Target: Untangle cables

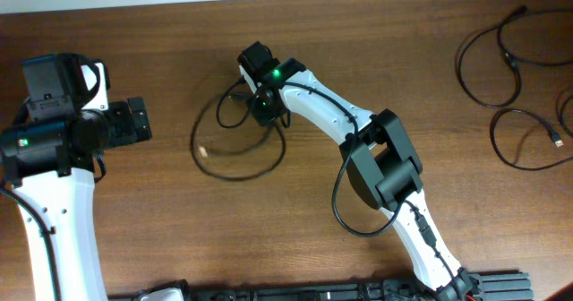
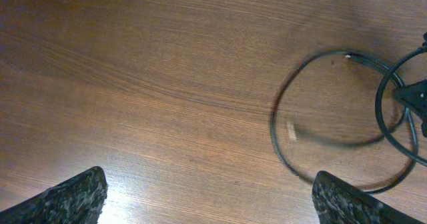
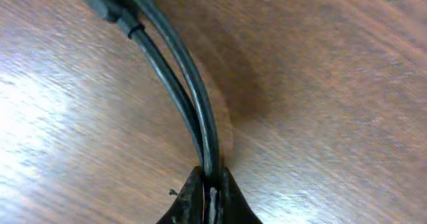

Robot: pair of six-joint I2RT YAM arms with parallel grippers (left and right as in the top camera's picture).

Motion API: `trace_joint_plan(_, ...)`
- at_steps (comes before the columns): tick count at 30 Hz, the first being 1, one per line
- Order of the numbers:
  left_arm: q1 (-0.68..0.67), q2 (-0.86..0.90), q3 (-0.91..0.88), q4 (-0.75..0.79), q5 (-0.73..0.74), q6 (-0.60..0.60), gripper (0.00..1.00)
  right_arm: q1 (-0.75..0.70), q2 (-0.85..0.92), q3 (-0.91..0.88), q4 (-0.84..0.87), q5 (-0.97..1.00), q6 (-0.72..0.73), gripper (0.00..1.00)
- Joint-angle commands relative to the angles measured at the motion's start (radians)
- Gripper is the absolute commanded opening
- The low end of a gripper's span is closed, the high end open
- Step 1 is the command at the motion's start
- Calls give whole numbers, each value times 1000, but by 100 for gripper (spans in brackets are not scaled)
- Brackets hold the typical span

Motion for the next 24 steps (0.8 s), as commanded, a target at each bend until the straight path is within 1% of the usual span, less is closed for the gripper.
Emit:
trace_joint_plan(1,5,0,3,2,-4,5,99,-2,20,-11,-9,119,3,4)
trace_joint_plan(4,5,0,3,1,-4,5,99,-19,13,9,-73,160,3,4)
trace_joint_plan(10,5,0,3,1,-4,5,99,-91,-54,189,-352,160,8,4)
trace_joint_plan(14,5,0,3,1,-4,5,99,-158,-117,288,-500,160,106,4)
trace_joint_plan(16,5,0,3,1,-4,5,99,-225,-164,314,-576,166,179,4)
trace_joint_plan(19,5,0,3,1,-4,5,99,-328,-227,315,-642,172,245,4)
trace_joint_plan(21,5,0,3,2,-4,5,99,-409,-267,315,-685,172,271,4)
trace_joint_plan(24,5,0,3,1,-4,5,99,-533,-327,315,-755,172,270,4)
